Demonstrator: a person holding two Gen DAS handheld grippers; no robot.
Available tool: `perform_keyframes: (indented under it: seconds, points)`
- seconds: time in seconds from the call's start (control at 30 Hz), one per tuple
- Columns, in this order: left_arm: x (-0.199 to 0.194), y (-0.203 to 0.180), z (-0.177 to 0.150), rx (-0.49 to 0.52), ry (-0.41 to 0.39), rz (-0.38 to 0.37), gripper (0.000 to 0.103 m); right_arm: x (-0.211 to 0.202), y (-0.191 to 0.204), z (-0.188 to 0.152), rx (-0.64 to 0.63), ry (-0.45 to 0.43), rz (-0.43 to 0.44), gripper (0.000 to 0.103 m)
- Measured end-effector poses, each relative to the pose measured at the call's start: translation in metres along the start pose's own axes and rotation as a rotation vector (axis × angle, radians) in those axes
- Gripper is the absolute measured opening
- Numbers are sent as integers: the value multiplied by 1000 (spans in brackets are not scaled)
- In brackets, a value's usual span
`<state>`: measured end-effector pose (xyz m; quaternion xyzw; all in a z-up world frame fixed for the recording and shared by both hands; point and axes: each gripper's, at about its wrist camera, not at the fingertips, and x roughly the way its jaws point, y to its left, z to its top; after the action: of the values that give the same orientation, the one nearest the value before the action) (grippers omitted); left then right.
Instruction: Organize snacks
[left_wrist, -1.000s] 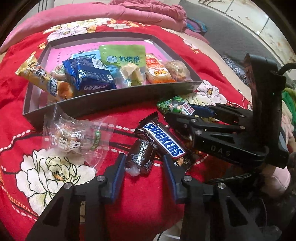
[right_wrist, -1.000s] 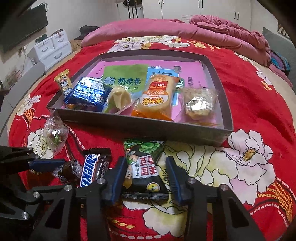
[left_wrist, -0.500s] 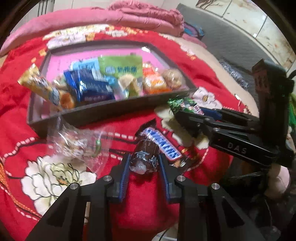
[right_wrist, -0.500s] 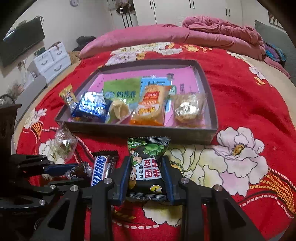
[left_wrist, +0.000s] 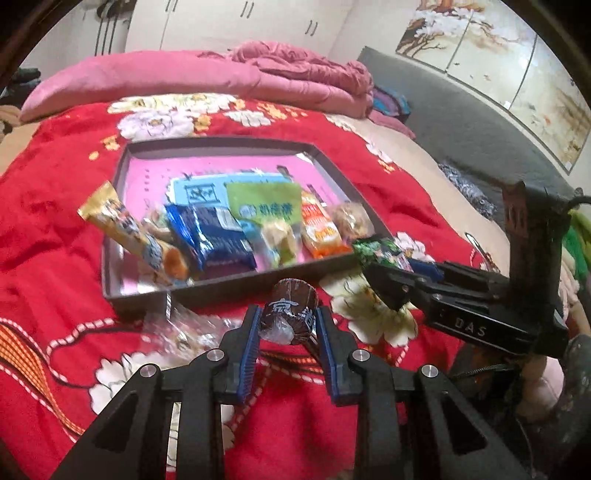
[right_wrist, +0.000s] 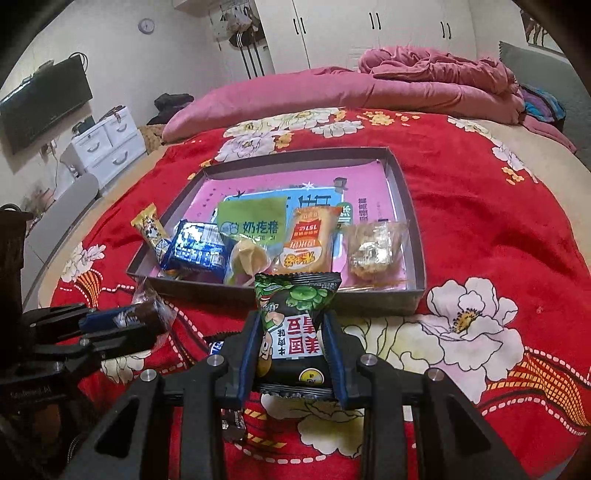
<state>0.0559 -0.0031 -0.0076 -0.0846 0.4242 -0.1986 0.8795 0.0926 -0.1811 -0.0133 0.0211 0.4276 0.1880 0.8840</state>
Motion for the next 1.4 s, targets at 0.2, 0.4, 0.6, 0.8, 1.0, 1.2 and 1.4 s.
perform_keyframes:
  seconds: [0.2, 0.4, 0.6, 0.8, 1.0, 1.2, 1.4]
  points:
    - [-1, 9, 12, -19, -34, 18, 31, -2, -3, 5, 6, -16, -9, 34]
    - [1, 17, 20, -36, -49, 28, 28, -3, -7, 10, 16, -31, -17, 34]
    - [10, 19, 26, -28, -53, 47, 28, -1, -11, 18, 34, -46, -23, 34]
    - [21, 20, 35, -11, -61, 59, 27, 1, -13, 25, 42, -56, -23, 34]
    - [27, 26, 39, -29, -64, 54, 27, 5, -16, 26, 56, -50, -20, 34]
    - [38, 30, 45, -36, -62, 66, 27, 10, -18, 29, 67, -47, -22, 34]
    - [53, 33, 46, -39, -43, 89, 27, 12, -18, 33, 66, -50, -32, 34]
